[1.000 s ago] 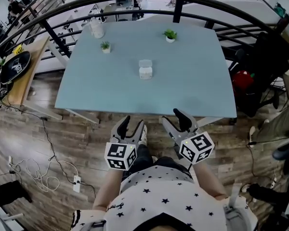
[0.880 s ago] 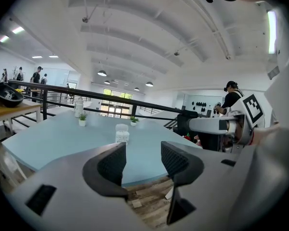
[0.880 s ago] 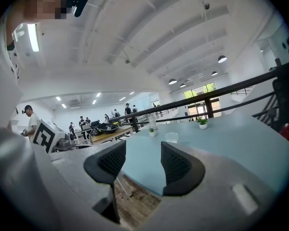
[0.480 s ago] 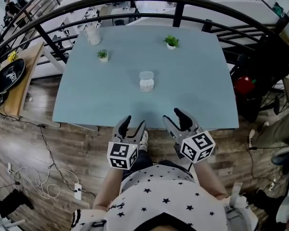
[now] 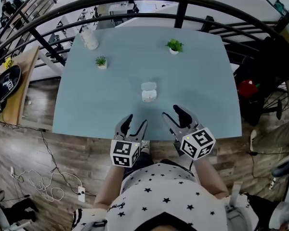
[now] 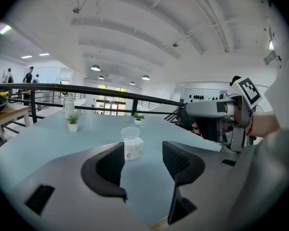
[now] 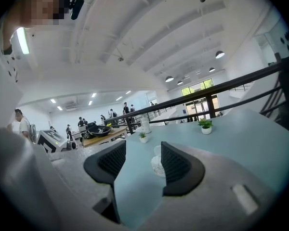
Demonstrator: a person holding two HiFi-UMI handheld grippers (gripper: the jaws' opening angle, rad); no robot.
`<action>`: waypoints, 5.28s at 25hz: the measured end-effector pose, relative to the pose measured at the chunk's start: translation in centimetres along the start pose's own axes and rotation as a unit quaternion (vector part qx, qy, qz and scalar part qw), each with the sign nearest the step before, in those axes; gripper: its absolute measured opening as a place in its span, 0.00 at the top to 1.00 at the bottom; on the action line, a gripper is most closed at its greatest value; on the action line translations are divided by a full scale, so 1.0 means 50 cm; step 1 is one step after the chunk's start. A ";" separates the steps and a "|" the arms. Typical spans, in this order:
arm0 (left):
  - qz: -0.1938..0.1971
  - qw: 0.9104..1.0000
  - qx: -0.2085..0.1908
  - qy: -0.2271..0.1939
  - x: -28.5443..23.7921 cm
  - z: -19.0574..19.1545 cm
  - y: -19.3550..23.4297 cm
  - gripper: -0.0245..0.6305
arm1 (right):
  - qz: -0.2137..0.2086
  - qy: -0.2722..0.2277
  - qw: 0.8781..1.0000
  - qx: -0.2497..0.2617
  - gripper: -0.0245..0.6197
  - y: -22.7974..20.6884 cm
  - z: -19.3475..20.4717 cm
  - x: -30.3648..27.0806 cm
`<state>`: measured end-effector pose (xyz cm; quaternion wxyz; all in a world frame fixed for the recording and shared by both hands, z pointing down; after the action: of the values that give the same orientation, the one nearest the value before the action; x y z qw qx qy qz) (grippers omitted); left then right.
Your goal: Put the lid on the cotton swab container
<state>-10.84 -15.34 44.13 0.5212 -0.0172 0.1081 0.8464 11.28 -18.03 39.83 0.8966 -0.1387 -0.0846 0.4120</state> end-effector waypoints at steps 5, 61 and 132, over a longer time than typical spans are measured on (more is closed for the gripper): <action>0.011 1.000 0.000 0.020 -0.053 0.005 0.031 0.60 | 0.006 0.004 1.000 -0.003 0.63 -0.032 -0.005 -0.051; 0.115 0.982 -0.065 0.134 -0.345 0.134 0.133 0.54 | 0.081 0.084 0.992 -0.047 0.63 -0.222 0.085 -0.363; 0.099 0.979 -0.084 0.159 -0.342 0.152 0.126 0.55 | 0.071 0.176 0.980 -0.068 0.58 -0.177 0.175 -0.293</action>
<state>-7.97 -31.56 55.03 0.4078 -0.1846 0.1193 0.8862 5.85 -33.14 50.39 0.8542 -0.2754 0.0563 0.4374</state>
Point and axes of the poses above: the fingertips, and each gripper's own axes: x backward along the fingers, y to its left, z out of its underside, the point moved 10 cm from there along x, backward along the fingers, and after that the axes turned 15 degrees about -y, right-handed, at the moved point
